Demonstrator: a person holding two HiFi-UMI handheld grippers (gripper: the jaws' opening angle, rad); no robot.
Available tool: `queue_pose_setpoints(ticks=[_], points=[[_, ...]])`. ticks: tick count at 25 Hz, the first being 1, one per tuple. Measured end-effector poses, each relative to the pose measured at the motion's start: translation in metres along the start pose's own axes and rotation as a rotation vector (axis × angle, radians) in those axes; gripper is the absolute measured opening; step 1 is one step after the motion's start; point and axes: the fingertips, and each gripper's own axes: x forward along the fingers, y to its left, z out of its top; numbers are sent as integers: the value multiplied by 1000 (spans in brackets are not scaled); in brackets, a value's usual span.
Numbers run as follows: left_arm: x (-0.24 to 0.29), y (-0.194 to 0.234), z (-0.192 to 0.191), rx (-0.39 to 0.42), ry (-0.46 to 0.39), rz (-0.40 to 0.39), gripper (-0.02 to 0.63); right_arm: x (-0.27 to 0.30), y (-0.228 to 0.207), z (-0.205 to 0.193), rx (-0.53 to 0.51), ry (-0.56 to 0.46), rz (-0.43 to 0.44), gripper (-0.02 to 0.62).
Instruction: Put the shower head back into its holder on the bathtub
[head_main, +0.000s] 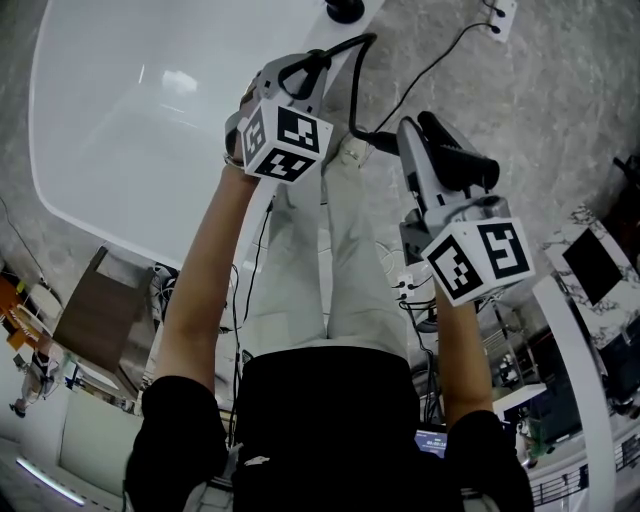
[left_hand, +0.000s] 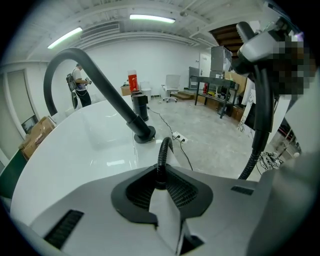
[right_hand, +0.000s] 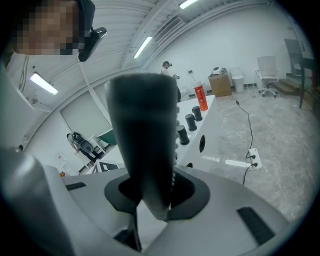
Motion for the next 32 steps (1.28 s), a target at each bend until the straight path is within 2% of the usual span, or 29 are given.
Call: queue_pose_setpoints(ticks=[6,12,19,25,32], points=[[-18,12,-15,-66,22,28,69,-3,5,7,-12,-9,-5,104],[-70,23,-16,-127,8,8,20,-13,29,41,-36,-42,3,104],[-152,40,37,-221,-88,10,12,-37,83,103,-127,-85,51,104],[-222,60,76,-250,-152,45,12,-60,133,149,-203,-121,99,104],[-306,68,122,-320,-282,80,12,-94,189,202,-262,-193,147,104]])
